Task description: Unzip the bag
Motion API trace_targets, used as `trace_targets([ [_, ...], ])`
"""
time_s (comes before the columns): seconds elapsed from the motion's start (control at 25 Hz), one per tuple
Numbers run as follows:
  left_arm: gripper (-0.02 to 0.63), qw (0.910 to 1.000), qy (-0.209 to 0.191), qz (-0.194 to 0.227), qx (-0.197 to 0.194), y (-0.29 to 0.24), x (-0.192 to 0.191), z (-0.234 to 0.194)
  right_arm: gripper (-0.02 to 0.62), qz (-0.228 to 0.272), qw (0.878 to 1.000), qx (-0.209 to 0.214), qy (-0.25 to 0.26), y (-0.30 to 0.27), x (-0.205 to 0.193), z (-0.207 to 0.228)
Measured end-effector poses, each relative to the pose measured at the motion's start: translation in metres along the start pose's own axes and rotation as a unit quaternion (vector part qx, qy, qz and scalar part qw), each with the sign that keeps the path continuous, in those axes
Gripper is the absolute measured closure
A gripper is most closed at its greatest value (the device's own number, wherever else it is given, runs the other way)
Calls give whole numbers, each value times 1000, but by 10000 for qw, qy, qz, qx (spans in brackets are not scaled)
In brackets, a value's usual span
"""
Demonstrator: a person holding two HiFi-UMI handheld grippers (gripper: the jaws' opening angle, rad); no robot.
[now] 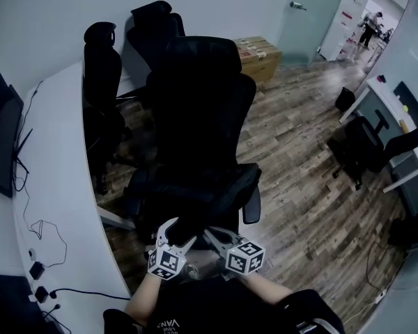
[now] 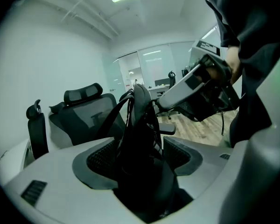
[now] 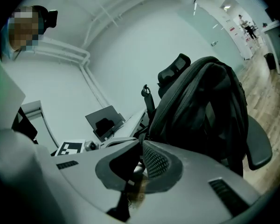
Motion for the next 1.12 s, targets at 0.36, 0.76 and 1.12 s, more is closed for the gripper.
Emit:
trace_targets([
  [0.36, 264, 9988, -437, -110, 183, -59, 31, 6, 543, -447, 9968, 447, 484, 13, 32, 3],
  [0.76, 406, 9980, -218, -216, 555, -70, 44, -12, 541, -126, 9982, 480, 339, 36, 73, 19],
  [1.12, 456, 9978, -39, -343, 563, -74, 52, -21, 541, 86, 9984, 468, 309, 44, 111, 41],
])
Point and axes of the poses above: the fingertips, and each gripper's own axes: y backward along the fingers, z to its right, x out of its top, the point moved 2 cm from there along y, backward along the fingers, and after that the axes turned 6 degrees about -z, right-handed, at the moved point
